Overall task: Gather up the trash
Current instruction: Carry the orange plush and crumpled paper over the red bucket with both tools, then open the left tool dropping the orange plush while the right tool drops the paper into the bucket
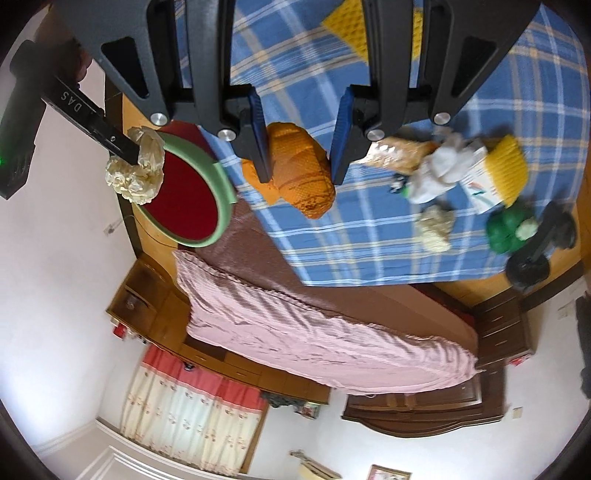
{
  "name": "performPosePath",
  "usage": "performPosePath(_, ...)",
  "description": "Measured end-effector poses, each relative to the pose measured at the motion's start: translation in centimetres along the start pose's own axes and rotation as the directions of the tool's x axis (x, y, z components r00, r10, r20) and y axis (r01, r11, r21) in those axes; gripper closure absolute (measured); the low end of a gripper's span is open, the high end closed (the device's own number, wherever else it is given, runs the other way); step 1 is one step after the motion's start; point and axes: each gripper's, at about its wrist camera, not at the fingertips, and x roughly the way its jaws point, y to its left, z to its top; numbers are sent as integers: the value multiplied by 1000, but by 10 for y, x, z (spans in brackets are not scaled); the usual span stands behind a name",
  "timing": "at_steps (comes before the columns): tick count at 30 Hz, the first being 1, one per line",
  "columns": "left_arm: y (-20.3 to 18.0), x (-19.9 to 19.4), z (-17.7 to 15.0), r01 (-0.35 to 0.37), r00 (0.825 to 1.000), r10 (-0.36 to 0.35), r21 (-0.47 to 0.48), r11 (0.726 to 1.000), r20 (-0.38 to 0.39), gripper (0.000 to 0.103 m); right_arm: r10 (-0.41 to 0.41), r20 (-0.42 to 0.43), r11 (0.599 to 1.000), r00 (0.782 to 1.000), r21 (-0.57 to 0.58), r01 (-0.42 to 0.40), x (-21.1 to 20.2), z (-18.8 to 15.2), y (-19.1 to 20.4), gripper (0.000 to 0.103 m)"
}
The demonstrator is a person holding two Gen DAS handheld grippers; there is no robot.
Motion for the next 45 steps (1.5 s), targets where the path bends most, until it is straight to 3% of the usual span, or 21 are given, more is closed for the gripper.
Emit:
performPosePath(10,-52,41,14,73,997,-71,87,994,-34,71,-76,30,995,997,67,74,-9,12,-45,75)
performPosePath(23,-104,109,15,162,983,-147,148,976,-108,71,-151,-2,978,988,148,150,9,19,-98,75)
performPosePath(38,-124,159,1,209,964,-176,158,965,-200,71,-188,-52,964,981,183,194,30,15,-124,75)
performPosePath(45,-123,164,-3,200,959,-163,148,968,-230,55,-205,-48,961,978,181,210,33,14,-125,73)
